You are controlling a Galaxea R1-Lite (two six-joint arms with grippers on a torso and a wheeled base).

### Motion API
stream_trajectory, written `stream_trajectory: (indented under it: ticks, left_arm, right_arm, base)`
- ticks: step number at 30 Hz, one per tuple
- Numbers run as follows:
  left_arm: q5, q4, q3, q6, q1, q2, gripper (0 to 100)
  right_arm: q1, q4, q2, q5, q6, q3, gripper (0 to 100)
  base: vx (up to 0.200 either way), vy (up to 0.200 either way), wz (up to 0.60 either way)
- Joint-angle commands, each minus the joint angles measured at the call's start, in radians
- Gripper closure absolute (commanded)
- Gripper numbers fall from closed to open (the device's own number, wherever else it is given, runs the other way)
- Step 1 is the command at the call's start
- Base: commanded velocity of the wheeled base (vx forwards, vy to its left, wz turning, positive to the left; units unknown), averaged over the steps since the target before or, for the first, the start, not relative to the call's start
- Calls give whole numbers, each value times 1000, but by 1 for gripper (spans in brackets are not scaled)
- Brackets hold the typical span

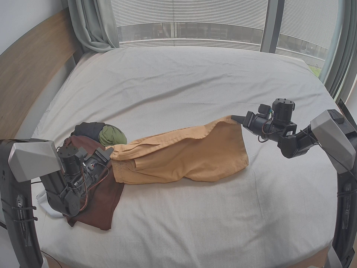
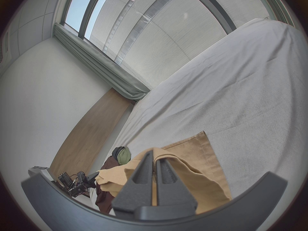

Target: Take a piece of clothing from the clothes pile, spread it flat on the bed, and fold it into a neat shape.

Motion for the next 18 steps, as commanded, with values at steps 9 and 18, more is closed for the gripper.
stream_trajectory:
  ticks: [9, 18]
  left_arm:
    - [1, 1, -31, 0, 12, 31, 100]
    - [-5, 1, -35, 0, 19, 43, 0]
  right_arm:
    - [2, 1, 49, -5, 0, -55, 100]
    - [8, 3, 66, -5, 0, -85, 0]
  base:
    - [0, 0, 0]
    - [0, 0, 0]
